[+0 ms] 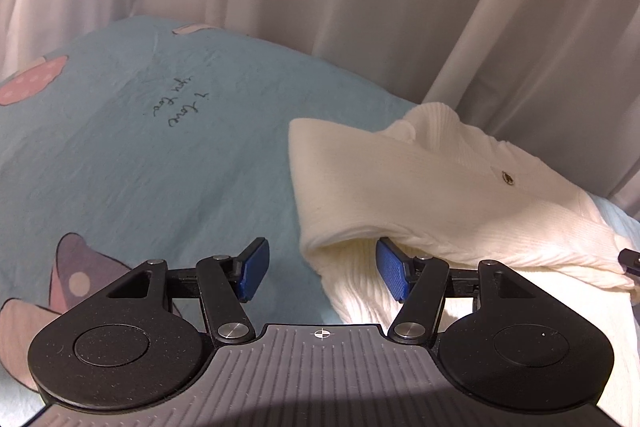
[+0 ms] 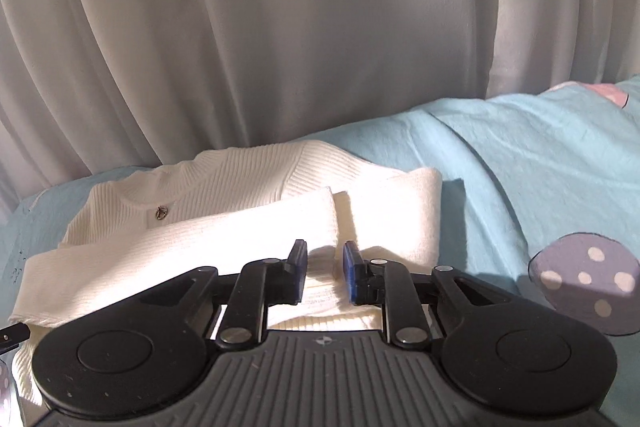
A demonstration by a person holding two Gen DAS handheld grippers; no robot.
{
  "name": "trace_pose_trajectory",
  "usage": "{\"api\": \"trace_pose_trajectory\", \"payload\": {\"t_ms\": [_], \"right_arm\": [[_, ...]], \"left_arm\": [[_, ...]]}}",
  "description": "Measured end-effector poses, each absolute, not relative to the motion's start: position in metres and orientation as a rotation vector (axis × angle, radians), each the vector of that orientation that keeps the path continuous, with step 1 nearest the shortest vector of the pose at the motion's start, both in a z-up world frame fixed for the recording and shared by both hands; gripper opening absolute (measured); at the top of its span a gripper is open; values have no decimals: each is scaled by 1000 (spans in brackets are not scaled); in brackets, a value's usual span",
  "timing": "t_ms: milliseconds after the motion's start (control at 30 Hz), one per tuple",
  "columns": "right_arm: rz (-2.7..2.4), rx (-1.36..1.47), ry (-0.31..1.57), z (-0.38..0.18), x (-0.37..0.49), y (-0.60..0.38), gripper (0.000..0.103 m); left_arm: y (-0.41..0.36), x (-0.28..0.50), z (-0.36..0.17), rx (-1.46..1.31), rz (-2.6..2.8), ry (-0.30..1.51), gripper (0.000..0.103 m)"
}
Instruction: Fold small clothes
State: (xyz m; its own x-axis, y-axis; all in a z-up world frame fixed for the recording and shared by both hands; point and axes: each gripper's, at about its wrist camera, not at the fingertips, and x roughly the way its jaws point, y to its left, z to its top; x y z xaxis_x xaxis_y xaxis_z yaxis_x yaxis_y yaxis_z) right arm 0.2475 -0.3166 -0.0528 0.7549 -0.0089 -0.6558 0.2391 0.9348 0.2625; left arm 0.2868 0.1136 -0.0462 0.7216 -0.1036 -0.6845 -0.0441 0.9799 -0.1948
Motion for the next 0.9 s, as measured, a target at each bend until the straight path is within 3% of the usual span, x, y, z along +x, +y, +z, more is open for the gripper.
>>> {"api": "trace_pose_trajectory", "payload": {"t_ms": [133, 233, 433, 567, 733, 900], "right_arm": [[-111, 362, 707, -60, 256, -313, 23], [-97, 307, 695, -59, 260, -304, 6], [-241, 214, 540, -39, 239, -308, 5], [-247, 278, 668, -57, 242, -325, 10], [-156, 505, 592, -49, 217, -338, 23], [-57, 781, 625, -66, 220, -346, 23]], "left_arm": [[109, 291, -48, -181, -29, 771, 64], [107, 294, -49, -176, -24, 775, 64], [107, 297, -51, -154, 2, 759, 63], [108, 301, -55, -138, 7, 776, 63], [113, 299, -52, -163, 6, 771, 63], [110, 301, -53, -164, 10, 776, 62]]}}
